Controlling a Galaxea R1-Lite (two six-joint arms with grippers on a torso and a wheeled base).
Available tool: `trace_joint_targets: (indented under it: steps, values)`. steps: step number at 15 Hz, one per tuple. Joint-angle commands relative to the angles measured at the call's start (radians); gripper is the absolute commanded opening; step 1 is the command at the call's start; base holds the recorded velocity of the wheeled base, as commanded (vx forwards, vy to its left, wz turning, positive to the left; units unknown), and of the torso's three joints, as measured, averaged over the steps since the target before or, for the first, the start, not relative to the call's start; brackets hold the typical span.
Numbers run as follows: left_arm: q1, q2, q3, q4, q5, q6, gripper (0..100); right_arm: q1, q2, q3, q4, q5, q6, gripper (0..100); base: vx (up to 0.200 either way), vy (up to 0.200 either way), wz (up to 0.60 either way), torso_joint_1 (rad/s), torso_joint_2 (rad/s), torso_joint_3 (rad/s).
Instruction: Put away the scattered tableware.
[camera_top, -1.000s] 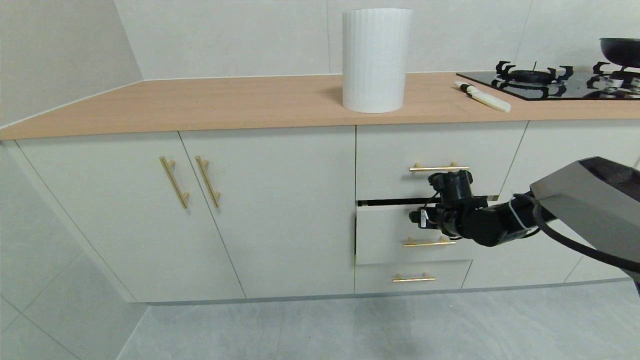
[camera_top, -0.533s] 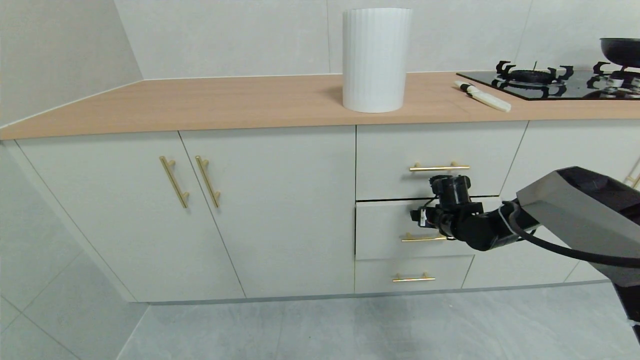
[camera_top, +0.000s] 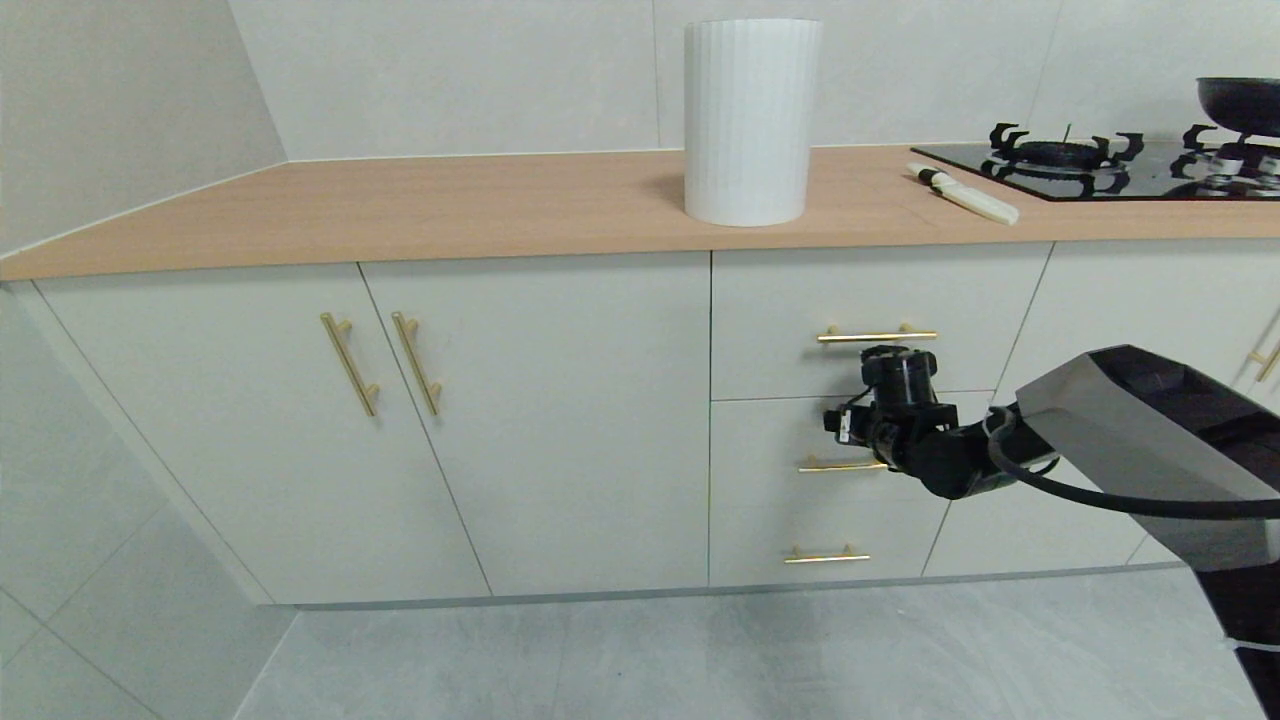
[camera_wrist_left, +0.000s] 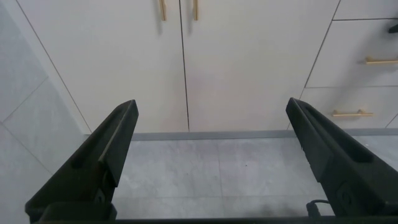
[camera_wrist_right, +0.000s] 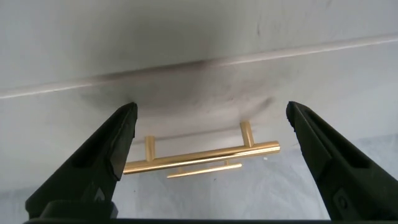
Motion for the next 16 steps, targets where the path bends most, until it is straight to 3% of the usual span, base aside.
trace_joint_targets:
  steps: [1, 6, 10, 13, 16]
  values:
    - [0.0, 0.0, 0.0, 0.0, 0.001, 0.0, 100, -0.004, 0.01, -0.01, -0.014, -0.009, 0.002, 100, 0.0, 0.0, 0.0, 0.0, 0.0, 0.0]
    - [0.0, 0.0, 0.0, 0.0, 0.001, 0.0, 100, -0.002, -0.074, 0.081, 0.0, 0.0, 0.007, 100, 0.0, 0.0, 0.0, 0.0, 0.0, 0.0]
    - [0.0, 0.0, 0.0, 0.0, -0.001, 0.0, 100, 0.01, -0.41, 0.443, -0.002, 0.124, -0.002, 100, 0.0, 0.0, 0.0, 0.0, 0.0, 0.0]
    - [0.0, 0.0, 0.0, 0.0, 0.001, 0.0, 100, 0.021, -0.609, 0.614, -0.011, 0.118, -0.002, 100, 0.0, 0.0, 0.0, 0.0, 0.0, 0.0]
    - [0.0, 0.0, 0.0, 0.0, 0.001, 0.0, 100, 0.036, -0.952, 0.802, -0.011, 0.069, -0.004, 100, 0.0, 0.0, 0.0, 0.0, 0.0, 0.0]
